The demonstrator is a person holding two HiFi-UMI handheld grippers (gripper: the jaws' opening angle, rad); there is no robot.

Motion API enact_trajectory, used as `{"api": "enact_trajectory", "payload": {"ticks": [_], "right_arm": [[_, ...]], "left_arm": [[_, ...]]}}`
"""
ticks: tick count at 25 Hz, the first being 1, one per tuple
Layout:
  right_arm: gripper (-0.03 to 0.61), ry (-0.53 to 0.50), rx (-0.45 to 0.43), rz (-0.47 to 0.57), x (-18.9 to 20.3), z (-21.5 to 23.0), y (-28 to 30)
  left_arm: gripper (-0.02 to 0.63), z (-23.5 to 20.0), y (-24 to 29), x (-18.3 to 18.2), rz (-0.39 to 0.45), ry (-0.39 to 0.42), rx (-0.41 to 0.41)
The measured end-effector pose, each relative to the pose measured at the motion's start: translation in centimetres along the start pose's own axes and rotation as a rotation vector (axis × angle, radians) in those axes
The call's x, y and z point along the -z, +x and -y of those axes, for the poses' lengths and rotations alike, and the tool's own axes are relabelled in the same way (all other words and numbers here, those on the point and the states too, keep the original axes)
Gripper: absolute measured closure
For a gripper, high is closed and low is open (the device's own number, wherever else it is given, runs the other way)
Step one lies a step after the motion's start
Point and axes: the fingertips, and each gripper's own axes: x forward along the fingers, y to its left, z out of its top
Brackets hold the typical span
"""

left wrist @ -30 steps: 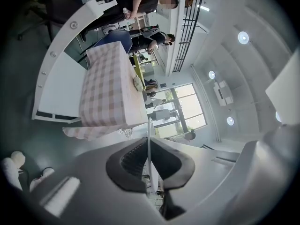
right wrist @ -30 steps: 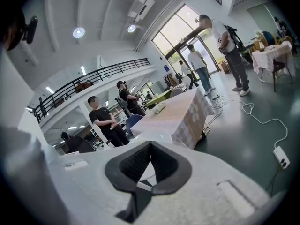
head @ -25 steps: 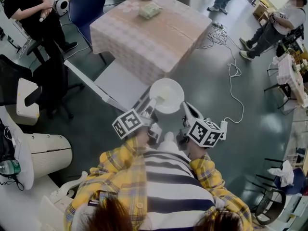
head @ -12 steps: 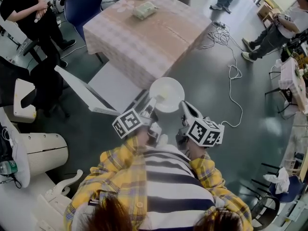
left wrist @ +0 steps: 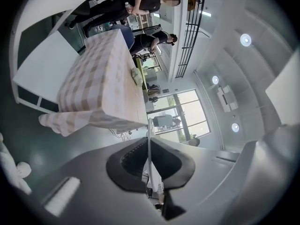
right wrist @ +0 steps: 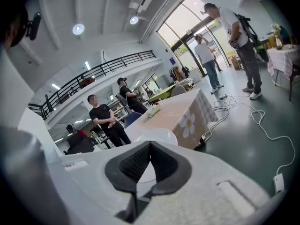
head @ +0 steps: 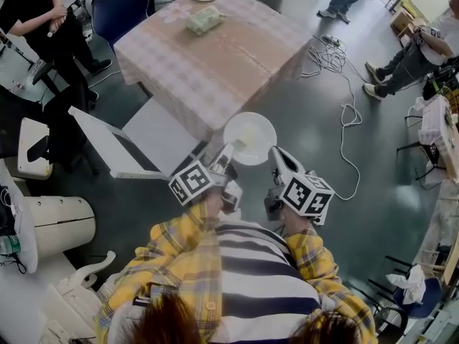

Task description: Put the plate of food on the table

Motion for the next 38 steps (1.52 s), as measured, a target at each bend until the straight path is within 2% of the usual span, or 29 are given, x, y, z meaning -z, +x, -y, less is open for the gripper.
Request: {"api": "enact_trajectory", "payload": {"ticks": [8, 16, 27, 34, 38], "right_arm": [[0.583, -0.008, -0.016, 0.01, -2.9, 2.0, 1.8], [0.583, 0.001, -0.014, -0.001, -5.6, 3.7, 5.9], [0.583, -0.006, 0.032, -0.009, -12.0, 7.5, 12.9], [0.583, 0.003, 0.046, 0.003, -15.2, 9.5, 17.1], [0.583, 0.004, 0.046, 0.008, -16.9, 10.4, 18.9]], "left_arm": [[0.612, -0.3, 2.7, -0.3, 0.048, -0.04, -0.008], [0.612, -0.7, 8.2, -2.2, 0.044, -0.073, -0.007], [0.612, -0.1, 18.0, -5.6, -0.013, -0.068, 0.007], [0.612, -0.3, 23.1, -7.8, -0.049, -0.048, 0.008], [0.612, -0.4, 25.5, -8.8, -0.049, -0.064, 0.002]]}}
